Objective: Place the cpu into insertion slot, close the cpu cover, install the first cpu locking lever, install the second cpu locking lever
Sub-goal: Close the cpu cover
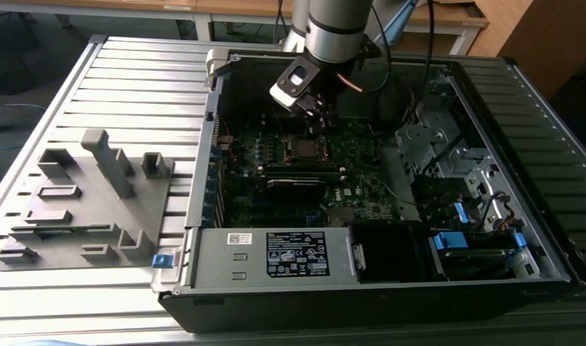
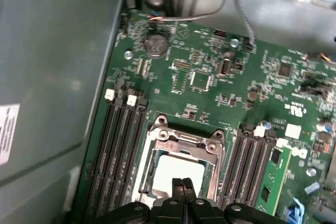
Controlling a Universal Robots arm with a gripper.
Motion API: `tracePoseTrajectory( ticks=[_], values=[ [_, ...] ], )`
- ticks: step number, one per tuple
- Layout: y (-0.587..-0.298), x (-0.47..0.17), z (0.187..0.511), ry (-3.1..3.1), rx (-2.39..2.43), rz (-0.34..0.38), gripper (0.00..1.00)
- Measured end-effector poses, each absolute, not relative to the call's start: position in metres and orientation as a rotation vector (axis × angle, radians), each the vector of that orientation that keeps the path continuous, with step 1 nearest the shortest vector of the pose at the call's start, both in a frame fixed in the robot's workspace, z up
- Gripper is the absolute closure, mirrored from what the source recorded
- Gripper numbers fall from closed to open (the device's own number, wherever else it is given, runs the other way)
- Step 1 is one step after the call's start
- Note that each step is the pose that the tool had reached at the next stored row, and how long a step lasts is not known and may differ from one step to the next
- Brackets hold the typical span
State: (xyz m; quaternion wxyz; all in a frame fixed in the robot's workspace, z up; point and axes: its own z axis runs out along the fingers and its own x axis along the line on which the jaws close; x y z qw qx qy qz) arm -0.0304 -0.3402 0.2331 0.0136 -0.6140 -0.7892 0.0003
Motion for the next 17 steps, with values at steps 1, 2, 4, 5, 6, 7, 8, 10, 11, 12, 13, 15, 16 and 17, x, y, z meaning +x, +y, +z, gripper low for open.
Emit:
tracePoseTrajectory(
  ticks=[1,2,4,5,6,7,8,10,11,12,13,15,16,17],
  values=[
    [-0.3402,-0.0304,0.2330,-2.475,-1.890,0.001,0.89],
    [-0.3402,-0.0304,0.2330,-2.492,-1.868,0.002,0.89],
    [-0.3402,-0.0304,0.2329,-2.525,-1.823,0.002,0.89],
    [-0.3402,-0.0304,0.2329,-2.542,-1.800,0.003,0.89],
    [-0.3402,-0.0304,0.2328,-2.559,-1.776,0.003,0.89],
    [-0.3402,-0.0304,0.2328,-2.575,-1.753,0.004,0.89],
    [-0.3402,-0.0304,0.2327,-2.590,-1.729,0.004,0.89],
    [-0.3402,-0.0304,0.2326,-2.621,-1.682,0.005,0.89],
    [-0.3402,-0.0304,0.2326,-2.636,-1.659,0.005,0.89],
    [-0.3402,-0.0304,0.2325,-2.651,-1.635,0.006,0.89],
    [-0.3402,-0.0304,0.2325,-2.667,-1.609,0.006,0.89],
    [-0.3402,-0.0303,0.2324,-2.695,-1.561,0.007,0.89],
    [-0.3402,-0.0303,0.2323,-2.709,-1.537,0.007,0.89],
    [-0.3402,-0.0303,0.2323,-2.723,-1.512,0.007,0.89]
  ],
)
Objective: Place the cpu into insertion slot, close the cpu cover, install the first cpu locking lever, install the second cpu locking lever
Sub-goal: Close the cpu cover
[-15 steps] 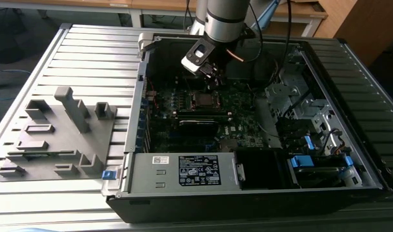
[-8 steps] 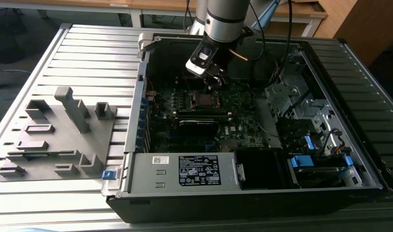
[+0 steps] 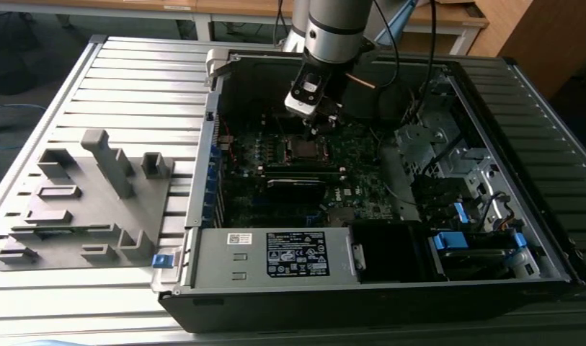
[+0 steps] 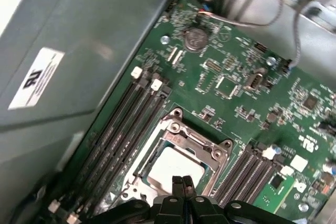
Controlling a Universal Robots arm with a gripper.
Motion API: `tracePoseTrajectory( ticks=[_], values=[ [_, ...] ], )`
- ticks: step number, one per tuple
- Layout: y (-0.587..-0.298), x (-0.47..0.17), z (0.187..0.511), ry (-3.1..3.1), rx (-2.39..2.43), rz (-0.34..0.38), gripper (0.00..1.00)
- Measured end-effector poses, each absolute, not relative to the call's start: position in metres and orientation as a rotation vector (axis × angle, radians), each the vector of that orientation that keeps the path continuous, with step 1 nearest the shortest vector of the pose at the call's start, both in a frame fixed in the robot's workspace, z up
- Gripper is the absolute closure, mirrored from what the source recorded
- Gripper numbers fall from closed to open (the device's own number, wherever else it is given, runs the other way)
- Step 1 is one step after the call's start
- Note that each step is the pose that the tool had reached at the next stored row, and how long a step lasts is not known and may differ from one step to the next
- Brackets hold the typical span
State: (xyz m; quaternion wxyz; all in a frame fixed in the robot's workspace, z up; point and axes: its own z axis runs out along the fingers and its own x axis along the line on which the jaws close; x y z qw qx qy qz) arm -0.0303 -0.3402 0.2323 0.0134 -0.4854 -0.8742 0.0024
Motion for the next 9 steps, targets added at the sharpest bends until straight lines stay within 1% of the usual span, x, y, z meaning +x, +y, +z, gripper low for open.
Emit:
tracePoseTrajectory(
  ticks=[9],
  values=[
    [-0.3402,-0.0304,0.2318,-2.838,-1.285,0.011,0.89]
  ],
)
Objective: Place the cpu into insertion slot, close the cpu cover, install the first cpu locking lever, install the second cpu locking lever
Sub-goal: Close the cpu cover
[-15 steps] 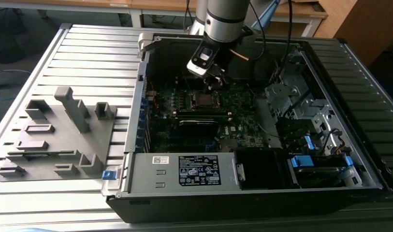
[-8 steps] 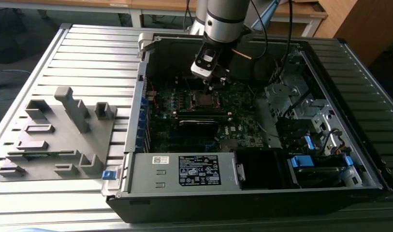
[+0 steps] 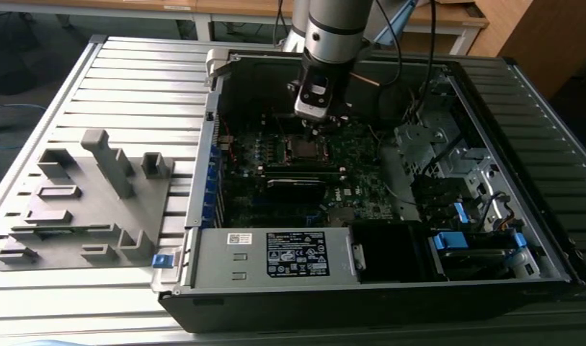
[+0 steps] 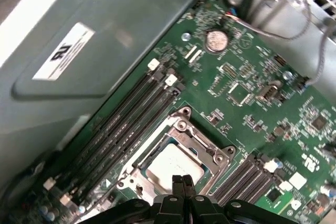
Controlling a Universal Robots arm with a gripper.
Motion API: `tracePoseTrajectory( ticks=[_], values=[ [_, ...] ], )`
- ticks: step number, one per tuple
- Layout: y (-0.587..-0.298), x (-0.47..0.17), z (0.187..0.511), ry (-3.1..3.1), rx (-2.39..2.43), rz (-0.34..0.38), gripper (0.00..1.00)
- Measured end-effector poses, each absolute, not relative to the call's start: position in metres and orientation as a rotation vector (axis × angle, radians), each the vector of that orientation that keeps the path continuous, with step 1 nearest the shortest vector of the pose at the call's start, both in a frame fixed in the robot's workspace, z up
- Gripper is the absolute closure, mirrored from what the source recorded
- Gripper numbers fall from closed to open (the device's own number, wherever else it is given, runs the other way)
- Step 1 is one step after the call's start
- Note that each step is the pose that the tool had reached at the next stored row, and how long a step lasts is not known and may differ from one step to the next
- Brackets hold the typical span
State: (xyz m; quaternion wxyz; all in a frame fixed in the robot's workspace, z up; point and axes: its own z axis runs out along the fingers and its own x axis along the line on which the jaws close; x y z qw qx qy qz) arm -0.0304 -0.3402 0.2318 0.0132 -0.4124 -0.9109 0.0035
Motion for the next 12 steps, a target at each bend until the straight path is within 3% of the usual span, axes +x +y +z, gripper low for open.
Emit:
tracePoseTrajectory(
  ticks=[12],
  values=[
    [-0.3402,-0.0304,0.2311,-2.962,-0.968,0.015,0.89]
  ],
)
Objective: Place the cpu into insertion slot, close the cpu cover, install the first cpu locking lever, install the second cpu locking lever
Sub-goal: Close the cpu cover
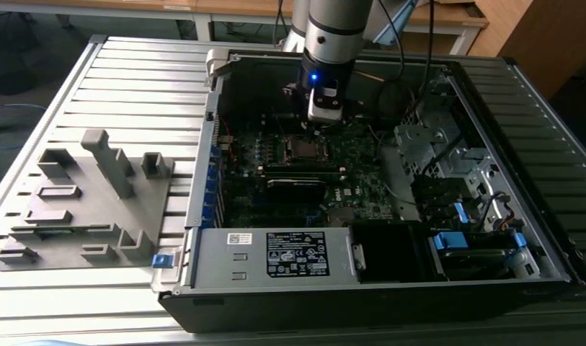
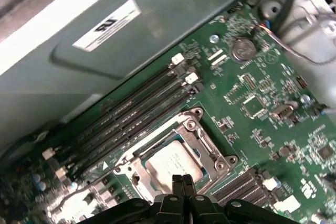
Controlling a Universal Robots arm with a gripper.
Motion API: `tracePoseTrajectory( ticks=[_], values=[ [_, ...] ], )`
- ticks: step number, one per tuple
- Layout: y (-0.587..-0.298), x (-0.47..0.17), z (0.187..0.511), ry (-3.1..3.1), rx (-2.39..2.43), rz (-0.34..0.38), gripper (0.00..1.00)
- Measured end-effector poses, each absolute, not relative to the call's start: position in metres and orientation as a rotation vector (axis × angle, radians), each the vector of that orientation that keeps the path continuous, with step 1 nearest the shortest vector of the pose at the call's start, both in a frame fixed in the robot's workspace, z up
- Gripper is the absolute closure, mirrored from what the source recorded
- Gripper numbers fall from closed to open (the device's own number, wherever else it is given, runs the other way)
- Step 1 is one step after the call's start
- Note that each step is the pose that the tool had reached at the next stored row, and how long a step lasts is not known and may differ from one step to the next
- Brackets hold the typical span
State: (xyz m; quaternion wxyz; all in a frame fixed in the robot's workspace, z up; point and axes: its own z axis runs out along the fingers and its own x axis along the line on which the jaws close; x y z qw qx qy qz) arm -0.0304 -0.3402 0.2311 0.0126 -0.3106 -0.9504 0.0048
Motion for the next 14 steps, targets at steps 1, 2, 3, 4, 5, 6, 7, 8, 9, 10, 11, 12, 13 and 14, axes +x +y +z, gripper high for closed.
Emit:
tracePoseTrajectory(
  ticks=[1,2,3,4,5,6,7,8,9,10,11,12,13,14],
  values=[
    [-0.3402,-0.0304,0.2310,-2.971,-0.942,0.015,0.89],
    [-0.3402,-0.0304,0.2309,-2.979,-0.915,0.016,0.89],
    [-0.3402,-0.0304,0.2309,-2.988,-0.886,0.016,0.89],
    [-0.3402,-0.0303,0.2308,-2.996,-0.860,0.016,0.89],
    [-0.3402,-0.0304,0.2308,-3.004,-0.833,0.017,0.89],
    [-0.3402,-0.0304,0.2307,-3.011,-0.806,0.017,0.89],
    [-0.3402,-0.0304,0.2306,-3.018,-0.779,0.017,0.89],
    [-0.3402,-0.0303,0.2306,-3.026,-0.751,0.018,0.89],
    [-0.3402,-0.0304,0.2305,-3.032,-0.724,0.018,0.89],
    [-0.3402,-0.0304,0.2305,-3.038,-0.701,0.018,0.89],
    [-0.3402,-0.0304,0.2305,-3.040,-0.693,0.018,0.89],
    [-0.3402,-0.0304,0.2305,-3.040,-0.693,0.018,0.89],
    [-0.3402,-0.0304,0.2305,-3.040,-0.692,0.018,0.89],
    [-0.3402,-0.0304,0.2305,-3.040,-0.692,0.018,0.89]
  ],
)
